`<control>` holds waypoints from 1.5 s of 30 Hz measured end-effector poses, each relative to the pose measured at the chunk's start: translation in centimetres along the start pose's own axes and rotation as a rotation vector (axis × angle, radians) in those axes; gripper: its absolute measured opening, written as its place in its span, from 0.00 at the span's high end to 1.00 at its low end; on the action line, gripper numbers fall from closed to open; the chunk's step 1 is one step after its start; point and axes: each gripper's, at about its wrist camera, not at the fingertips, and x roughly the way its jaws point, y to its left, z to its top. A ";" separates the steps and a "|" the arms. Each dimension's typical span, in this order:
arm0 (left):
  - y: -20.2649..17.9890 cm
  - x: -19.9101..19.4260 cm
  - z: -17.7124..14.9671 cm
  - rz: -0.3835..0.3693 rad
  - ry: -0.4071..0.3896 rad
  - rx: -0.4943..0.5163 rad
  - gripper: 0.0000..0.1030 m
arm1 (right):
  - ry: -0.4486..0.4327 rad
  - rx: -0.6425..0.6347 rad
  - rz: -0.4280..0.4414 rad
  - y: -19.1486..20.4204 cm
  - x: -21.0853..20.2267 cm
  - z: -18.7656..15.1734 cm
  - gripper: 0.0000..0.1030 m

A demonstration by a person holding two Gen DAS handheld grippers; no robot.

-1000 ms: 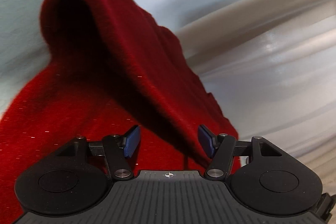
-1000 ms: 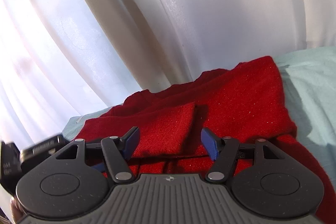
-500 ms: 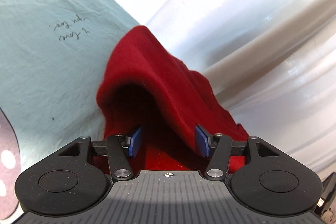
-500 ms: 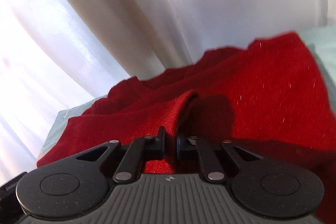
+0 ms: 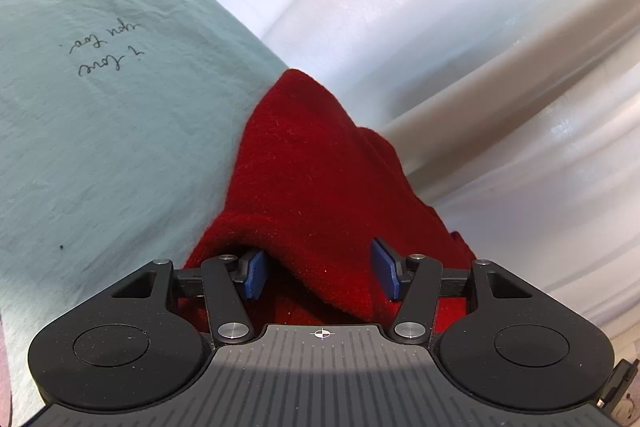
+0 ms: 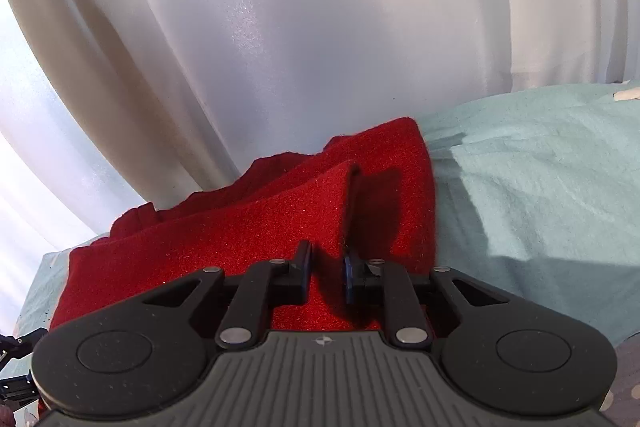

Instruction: Fold small clothes

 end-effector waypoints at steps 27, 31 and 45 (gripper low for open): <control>-9.6 4.2 -0.5 0.129 -0.217 0.494 0.10 | -0.096 -0.466 0.093 12.3 2.7 -3.6 0.76; -8.8 8.3 -1.4 0.259 -0.138 0.568 0.08 | -0.090 -0.602 -0.034 12.5 5.5 -4.7 0.74; -7.0 6.2 -2.7 0.283 -0.113 0.648 0.00 | -0.063 -0.489 -0.122 7.9 1.9 -2.4 0.72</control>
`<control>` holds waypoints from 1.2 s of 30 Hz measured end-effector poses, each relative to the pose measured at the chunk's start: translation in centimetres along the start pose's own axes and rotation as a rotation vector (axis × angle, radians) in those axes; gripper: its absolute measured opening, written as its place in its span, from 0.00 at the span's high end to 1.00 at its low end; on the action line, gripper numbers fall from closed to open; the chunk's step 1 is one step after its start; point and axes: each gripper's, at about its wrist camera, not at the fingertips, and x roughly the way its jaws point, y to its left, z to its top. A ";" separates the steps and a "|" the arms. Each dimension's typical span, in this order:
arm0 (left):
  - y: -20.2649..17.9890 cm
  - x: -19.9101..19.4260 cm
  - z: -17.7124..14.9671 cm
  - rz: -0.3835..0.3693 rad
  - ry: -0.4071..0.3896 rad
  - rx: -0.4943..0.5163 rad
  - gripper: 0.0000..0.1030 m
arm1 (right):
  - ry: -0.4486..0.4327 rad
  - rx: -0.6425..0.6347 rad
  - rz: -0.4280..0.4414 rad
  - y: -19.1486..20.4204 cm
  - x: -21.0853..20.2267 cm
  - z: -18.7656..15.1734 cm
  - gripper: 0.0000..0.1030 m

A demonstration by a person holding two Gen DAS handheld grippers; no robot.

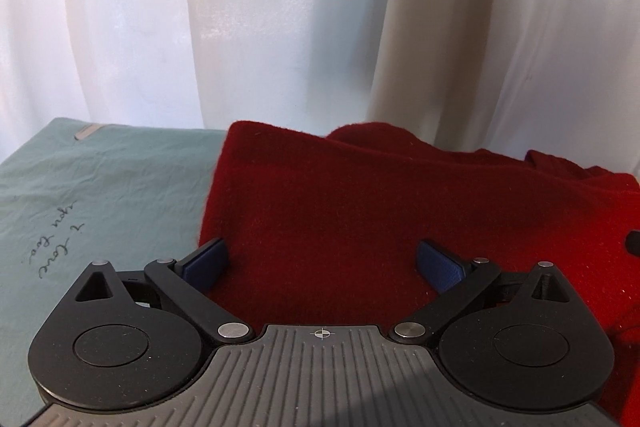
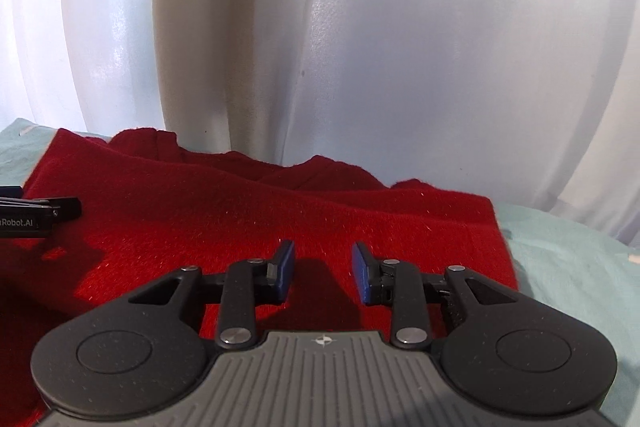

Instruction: Fold small clothes

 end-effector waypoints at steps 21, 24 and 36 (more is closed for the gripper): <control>2.3 -3.5 -0.8 -0.008 0.089 -0.140 0.00 | -0.031 -0.018 -0.029 -1.1 -4.0 -3.6 0.50; 2.1 -4.9 -1.4 0.028 0.104 -0.089 0.00 | 0.016 -0.027 0.009 -1.6 -5.9 -5.3 0.36; 0.9 -10.6 -5.0 0.061 0.167 0.011 0.00 | 0.093 -0.064 0.103 -1.6 -15.8 -11.0 0.37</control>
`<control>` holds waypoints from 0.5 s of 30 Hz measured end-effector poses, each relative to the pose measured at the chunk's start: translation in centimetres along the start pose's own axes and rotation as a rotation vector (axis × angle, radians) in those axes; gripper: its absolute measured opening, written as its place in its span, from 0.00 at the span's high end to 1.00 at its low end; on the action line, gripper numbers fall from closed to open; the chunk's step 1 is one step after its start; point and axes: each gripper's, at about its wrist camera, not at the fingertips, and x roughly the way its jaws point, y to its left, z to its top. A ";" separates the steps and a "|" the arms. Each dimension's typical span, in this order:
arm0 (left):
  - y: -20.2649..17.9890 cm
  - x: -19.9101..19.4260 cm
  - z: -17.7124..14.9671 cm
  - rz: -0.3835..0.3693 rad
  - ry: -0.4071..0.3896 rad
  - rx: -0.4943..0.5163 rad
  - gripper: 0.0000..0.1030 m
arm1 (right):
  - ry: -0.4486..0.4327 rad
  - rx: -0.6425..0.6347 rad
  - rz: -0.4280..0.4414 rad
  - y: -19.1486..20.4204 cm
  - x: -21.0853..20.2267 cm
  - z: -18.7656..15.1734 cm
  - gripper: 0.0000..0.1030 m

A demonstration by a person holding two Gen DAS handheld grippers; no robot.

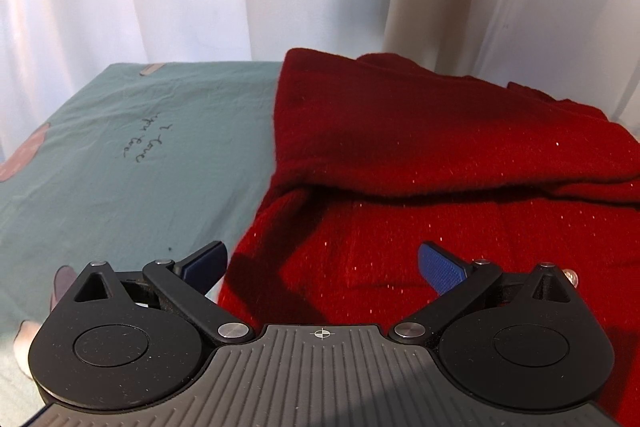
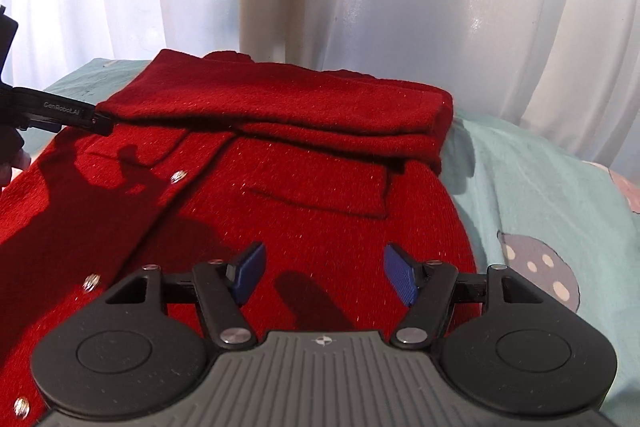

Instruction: Fold small clothes

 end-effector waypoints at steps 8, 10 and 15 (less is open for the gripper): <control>2.9 -6.3 -5.5 -0.060 0.114 -0.008 0.00 | 0.095 0.109 0.044 -1.7 -5.8 -4.5 0.55; 4.3 -8.0 -7.2 -0.063 0.150 -0.027 0.00 | 0.116 0.182 0.037 -3.2 -7.5 -5.8 0.54; 6.9 -10.6 -9.9 -0.052 0.211 -0.063 0.00 | 0.149 0.359 0.035 -6.7 -10.6 -8.8 0.60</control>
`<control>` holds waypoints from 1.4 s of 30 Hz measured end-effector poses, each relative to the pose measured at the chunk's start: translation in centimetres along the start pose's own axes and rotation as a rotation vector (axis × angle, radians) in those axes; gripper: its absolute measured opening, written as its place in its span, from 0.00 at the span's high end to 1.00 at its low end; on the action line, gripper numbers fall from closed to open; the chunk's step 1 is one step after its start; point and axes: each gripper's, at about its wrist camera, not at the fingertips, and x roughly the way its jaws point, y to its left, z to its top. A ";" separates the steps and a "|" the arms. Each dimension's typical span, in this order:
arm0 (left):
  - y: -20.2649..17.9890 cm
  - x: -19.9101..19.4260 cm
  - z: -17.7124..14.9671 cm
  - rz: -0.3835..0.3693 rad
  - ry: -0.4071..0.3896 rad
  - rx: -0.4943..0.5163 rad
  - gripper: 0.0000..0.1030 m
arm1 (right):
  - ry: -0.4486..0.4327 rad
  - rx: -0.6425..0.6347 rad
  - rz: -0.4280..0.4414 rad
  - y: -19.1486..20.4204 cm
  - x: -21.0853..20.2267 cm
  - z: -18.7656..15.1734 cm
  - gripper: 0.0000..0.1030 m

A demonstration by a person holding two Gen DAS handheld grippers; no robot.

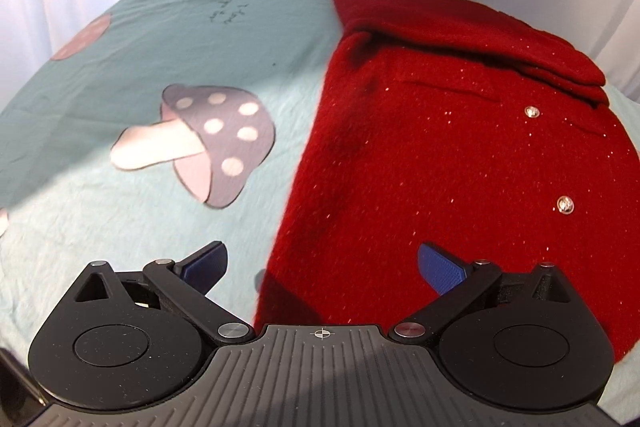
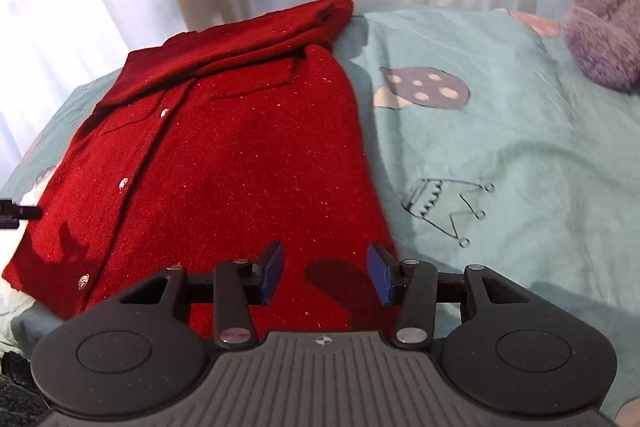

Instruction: Fold small clothes

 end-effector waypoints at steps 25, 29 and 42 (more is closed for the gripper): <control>5.7 -0.3 -1.7 -0.333 0.230 -0.160 0.49 | 0.047 0.189 0.165 -3.8 -0.7 -0.5 0.79; 6.1 0.2 -1.6 -0.406 0.257 -0.183 0.38 | 0.074 0.223 0.210 -4.3 -0.6 -0.3 0.76; 4.8 1.6 -0.4 -0.443 0.313 -0.097 0.75 | 0.193 0.106 0.190 -3.2 1.1 1.3 0.84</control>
